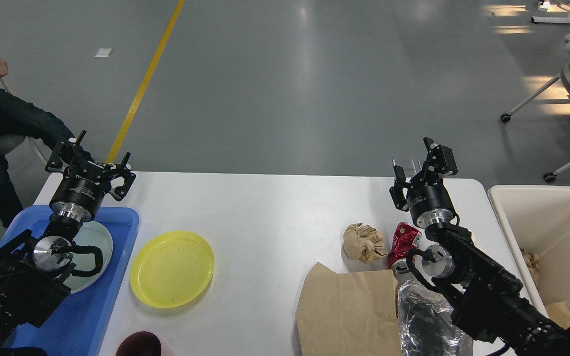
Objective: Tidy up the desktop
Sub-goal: 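Raise the left gripper up and away from the blue tray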
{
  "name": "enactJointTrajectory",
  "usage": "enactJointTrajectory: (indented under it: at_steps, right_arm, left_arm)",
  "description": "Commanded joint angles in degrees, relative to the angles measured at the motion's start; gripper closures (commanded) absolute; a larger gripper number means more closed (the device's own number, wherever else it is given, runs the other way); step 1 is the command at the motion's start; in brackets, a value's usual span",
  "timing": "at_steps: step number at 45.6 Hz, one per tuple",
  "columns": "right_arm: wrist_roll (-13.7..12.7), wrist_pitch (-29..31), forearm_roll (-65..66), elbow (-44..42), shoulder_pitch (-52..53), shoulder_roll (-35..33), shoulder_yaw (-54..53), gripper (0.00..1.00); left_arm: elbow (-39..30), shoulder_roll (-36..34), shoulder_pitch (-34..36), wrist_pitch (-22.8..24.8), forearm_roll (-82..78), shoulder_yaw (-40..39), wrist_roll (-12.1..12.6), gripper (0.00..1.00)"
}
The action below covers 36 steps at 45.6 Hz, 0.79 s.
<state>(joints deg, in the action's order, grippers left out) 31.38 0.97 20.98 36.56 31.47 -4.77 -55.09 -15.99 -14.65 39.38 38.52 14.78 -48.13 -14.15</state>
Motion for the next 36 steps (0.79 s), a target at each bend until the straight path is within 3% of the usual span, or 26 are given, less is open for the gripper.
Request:
enactJointTrajectory:
  at_steps: [1, 36]
  right_arm:
    - [0.0, 0.0, -0.06, 0.0, 0.0, 0.02, -0.01, 0.0]
    - [0.0, 0.0, 0.02, 0.0, 0.0, 0.02, 0.07, 0.0]
  left_arm:
    - [0.0, 0.32, -0.27, 0.15, -0.02, 0.23, -0.26, 0.03]
    - [-1.14, -2.75, 0.78, -0.46, -4.76, 3.21, 0.7, 0.03]
